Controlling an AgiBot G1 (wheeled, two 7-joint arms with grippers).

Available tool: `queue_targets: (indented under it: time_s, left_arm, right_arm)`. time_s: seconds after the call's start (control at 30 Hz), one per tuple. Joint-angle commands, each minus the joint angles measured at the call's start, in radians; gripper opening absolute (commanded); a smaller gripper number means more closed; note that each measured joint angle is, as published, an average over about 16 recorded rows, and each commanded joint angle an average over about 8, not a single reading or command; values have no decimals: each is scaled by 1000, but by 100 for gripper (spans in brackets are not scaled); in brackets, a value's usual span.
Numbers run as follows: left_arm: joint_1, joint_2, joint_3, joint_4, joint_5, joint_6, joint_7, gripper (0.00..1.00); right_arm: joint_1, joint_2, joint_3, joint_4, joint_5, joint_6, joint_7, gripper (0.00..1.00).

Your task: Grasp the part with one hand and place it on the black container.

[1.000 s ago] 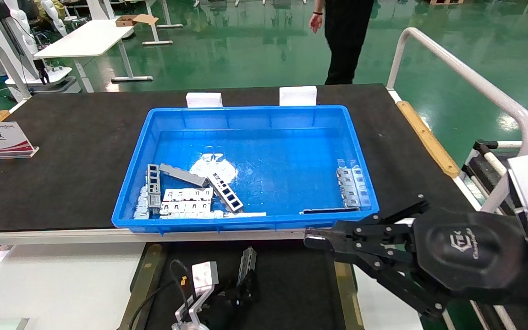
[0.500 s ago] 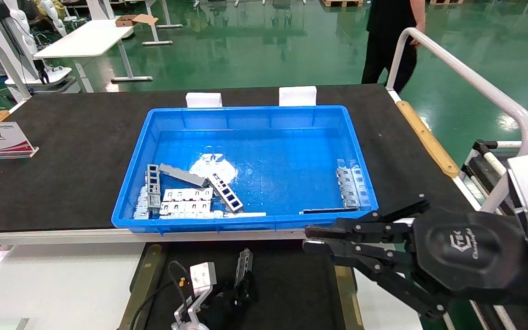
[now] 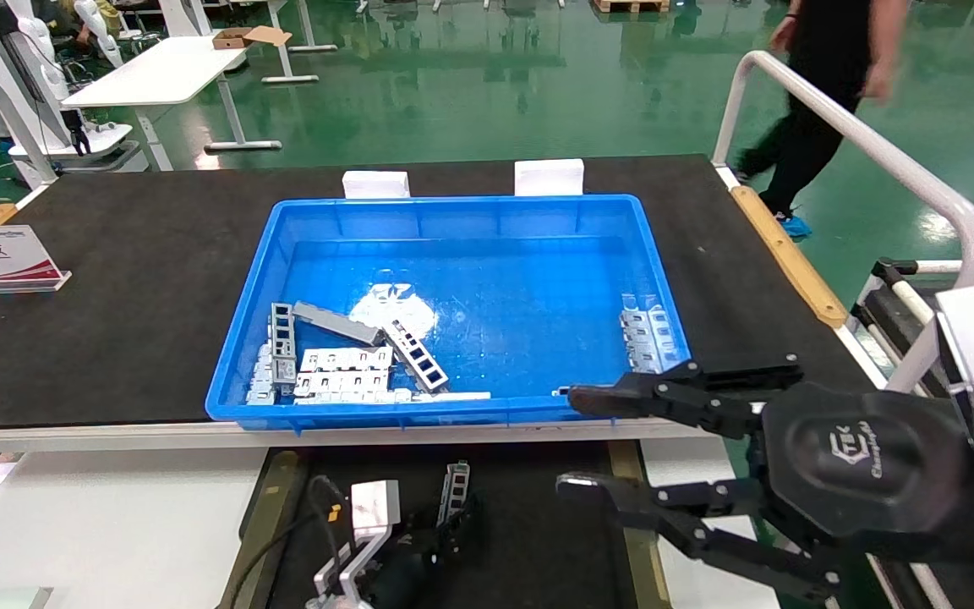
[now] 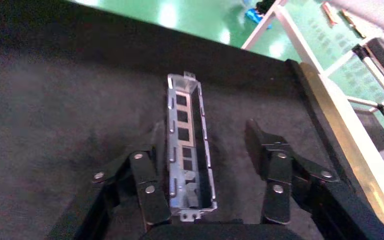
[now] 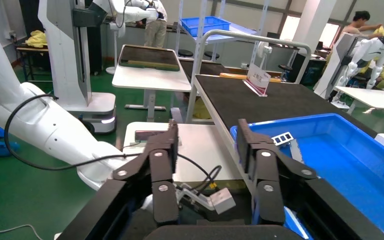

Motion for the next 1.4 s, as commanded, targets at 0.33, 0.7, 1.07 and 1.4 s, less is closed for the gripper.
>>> queue_targets:
  time_s: [0.33, 0.7, 1.07, 1.4]
  left_arm:
    - [92, -175, -78, -153, 24, 217, 10, 100]
    - [140, -363, -132, -223, -9, 567, 68, 100]
    - [198, -489, -230, -264, -79, 814, 189, 100]
    - [212, -595, -285, -296, -146, 989, 210, 100]
  right_arm:
    - [0, 0, 0, 0, 0, 0, 0, 100]
    - [0, 0, 0, 0, 0, 0, 0, 100]
    - [0, 0, 0, 0, 0, 0, 0, 100]
    - [0, 0, 0, 0, 0, 0, 0, 100]
